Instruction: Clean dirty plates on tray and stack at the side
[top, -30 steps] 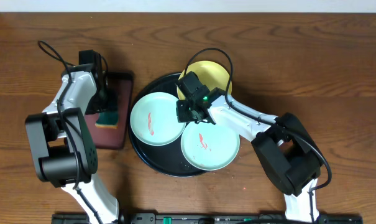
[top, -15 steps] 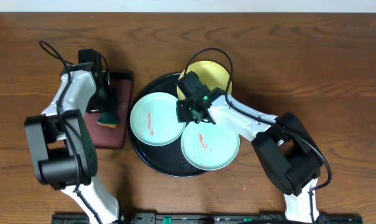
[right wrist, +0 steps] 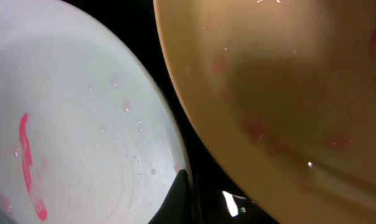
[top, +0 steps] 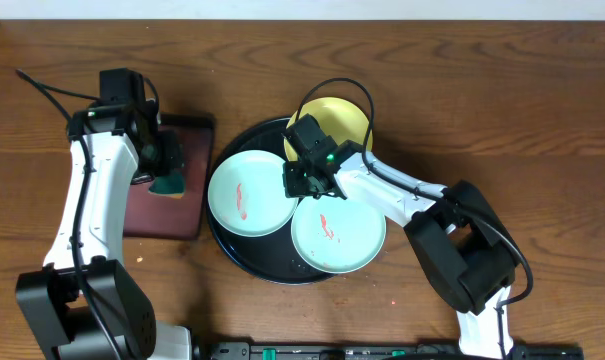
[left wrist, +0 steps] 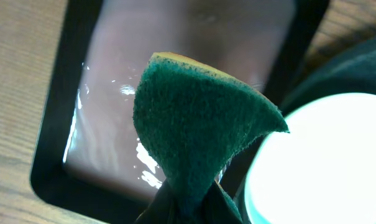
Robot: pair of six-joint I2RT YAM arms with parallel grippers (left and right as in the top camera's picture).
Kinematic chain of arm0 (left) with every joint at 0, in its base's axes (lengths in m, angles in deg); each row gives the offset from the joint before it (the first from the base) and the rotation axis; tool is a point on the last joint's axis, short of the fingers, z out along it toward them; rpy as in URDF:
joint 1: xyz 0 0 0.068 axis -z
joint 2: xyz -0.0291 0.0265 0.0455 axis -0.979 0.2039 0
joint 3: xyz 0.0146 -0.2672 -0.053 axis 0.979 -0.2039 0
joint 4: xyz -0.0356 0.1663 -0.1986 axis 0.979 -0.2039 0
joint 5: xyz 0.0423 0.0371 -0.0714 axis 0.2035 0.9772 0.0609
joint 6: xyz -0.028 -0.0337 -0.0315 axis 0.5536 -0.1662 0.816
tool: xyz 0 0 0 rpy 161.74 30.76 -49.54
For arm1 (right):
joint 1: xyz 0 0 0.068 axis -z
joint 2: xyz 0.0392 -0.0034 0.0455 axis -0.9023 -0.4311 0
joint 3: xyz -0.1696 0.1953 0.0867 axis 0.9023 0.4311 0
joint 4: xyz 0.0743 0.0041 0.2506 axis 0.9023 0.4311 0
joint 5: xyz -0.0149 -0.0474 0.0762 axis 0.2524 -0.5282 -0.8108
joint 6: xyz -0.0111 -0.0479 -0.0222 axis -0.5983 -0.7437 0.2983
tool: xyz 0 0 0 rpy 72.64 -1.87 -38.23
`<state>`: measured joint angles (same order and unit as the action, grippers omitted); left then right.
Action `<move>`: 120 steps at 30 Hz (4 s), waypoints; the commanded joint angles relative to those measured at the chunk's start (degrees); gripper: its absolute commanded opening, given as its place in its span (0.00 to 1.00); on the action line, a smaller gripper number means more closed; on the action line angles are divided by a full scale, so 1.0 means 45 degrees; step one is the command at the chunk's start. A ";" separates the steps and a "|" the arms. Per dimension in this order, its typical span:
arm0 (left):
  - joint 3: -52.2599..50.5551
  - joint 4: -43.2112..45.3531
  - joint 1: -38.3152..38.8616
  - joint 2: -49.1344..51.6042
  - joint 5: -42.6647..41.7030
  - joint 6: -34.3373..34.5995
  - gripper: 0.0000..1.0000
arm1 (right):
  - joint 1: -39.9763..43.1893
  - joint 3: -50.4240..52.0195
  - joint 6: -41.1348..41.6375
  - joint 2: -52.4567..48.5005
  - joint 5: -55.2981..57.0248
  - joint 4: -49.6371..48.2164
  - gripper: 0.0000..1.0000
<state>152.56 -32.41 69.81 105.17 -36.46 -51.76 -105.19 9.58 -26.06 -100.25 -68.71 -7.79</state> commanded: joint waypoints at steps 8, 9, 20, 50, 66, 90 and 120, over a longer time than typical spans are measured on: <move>-0.0578 0.0330 0.0413 0.0146 -0.1457 0.0277 0.07 | -0.0015 -0.0272 -0.0146 -0.0248 -0.0699 -0.0015 0.01; -0.0709 0.0374 0.0563 0.0146 -0.1637 0.0282 0.07 | -0.0015 -0.0272 -0.0146 -0.0248 -0.0699 -0.0015 0.01; -0.3769 0.3891 0.3633 0.0165 -0.1336 0.3293 0.07 | -0.0019 -0.0272 -0.0136 -0.0248 -0.0704 -0.0005 0.01; -0.5493 0.7329 0.4192 0.0189 0.3123 0.4226 0.07 | 0.0039 -0.0272 -0.0146 -0.0248 -0.0845 0.0000 0.01; -0.5493 0.4333 0.4512 0.0185 -0.5294 0.1608 0.07 | 0.0078 -0.0272 -0.0083 -0.0248 -0.0845 -0.0010 0.01; 0.0311 0.1146 0.2803 -0.0563 0.0588 0.3604 0.07 | 0.0087 -0.0408 -0.0209 -0.0243 -0.0889 0.0044 0.01; 0.0549 0.0325 -0.1103 -0.0792 0.0597 0.3517 0.07 | -0.3211 -0.3492 -0.6455 0.3866 1.3478 0.4308 0.01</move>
<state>155.80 -31.23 65.11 101.65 -34.73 -36.46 -115.99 -4.97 -51.70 -83.68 -23.42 11.97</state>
